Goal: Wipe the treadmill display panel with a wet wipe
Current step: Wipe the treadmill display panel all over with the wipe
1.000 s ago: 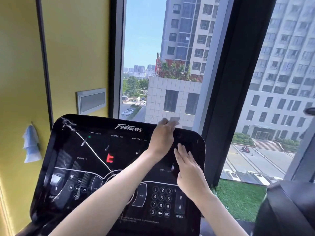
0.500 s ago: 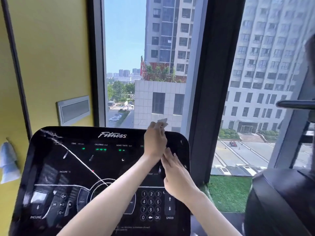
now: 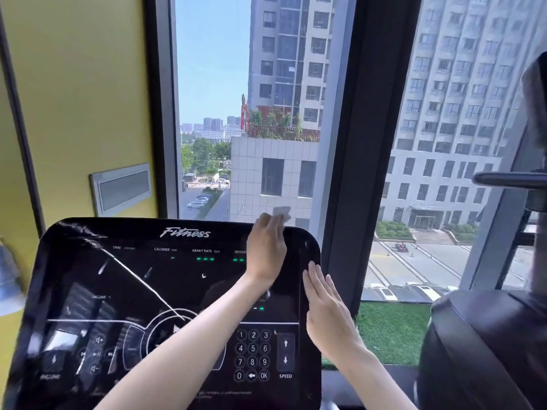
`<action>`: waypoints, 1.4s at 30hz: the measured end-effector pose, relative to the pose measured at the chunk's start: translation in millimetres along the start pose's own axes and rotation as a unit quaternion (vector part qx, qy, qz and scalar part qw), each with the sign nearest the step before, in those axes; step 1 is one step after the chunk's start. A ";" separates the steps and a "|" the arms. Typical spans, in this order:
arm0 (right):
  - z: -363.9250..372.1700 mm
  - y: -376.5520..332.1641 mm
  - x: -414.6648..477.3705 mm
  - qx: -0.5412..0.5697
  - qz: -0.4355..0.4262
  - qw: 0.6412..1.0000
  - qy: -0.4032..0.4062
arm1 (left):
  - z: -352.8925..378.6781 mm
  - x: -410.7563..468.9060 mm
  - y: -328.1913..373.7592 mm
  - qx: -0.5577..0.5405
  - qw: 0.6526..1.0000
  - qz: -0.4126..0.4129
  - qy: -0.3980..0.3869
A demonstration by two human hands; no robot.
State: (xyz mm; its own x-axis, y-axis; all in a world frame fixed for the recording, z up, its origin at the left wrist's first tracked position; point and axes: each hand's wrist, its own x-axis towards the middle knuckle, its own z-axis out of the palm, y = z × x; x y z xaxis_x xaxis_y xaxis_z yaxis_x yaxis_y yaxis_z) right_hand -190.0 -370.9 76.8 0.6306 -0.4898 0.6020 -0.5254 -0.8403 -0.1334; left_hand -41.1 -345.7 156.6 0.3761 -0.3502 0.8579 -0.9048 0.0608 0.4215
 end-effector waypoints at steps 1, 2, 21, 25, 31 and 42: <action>2.4 1.9 0.0 -0.005 0.000 1.000 0.001 | -4.0 3.4 -4.3 -0.008 0.999 -0.044 0.031; 3.5 2.7 0.0 -0.006 -0.004 1.000 0.004 | -6.6 5.6 -6.6 -0.011 0.995 -0.079 0.055; -1.7 7.3 -3.3 0.001 -0.009 0.999 0.036 | 18.7 22.6 20.6 0.054 0.944 0.192 -0.264; 1.3 11.7 -30.8 0.012 0.022 0.998 0.063 | 18.4 10.0 17.1 0.051 0.943 0.201 -0.259; 21.3 9.0 -67.2 0.020 -0.006 0.999 0.027 | 14.1 7.5 20.6 0.053 0.925 0.215 -0.310; 30.1 6.9 -71.0 0.004 -0.029 0.999 0.013 | 14.4 -5.7 10.4 0.031 0.927 0.209 -0.311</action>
State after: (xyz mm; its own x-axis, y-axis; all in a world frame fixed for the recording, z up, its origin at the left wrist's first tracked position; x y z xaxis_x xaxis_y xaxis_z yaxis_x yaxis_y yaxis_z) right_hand -221.1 -348.9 9.4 0.6441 -0.4340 0.6299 -0.4839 -0.8689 -0.1040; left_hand -55.5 -356.5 151.9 -0.1803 -0.7799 0.5994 -0.9625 0.2654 0.0557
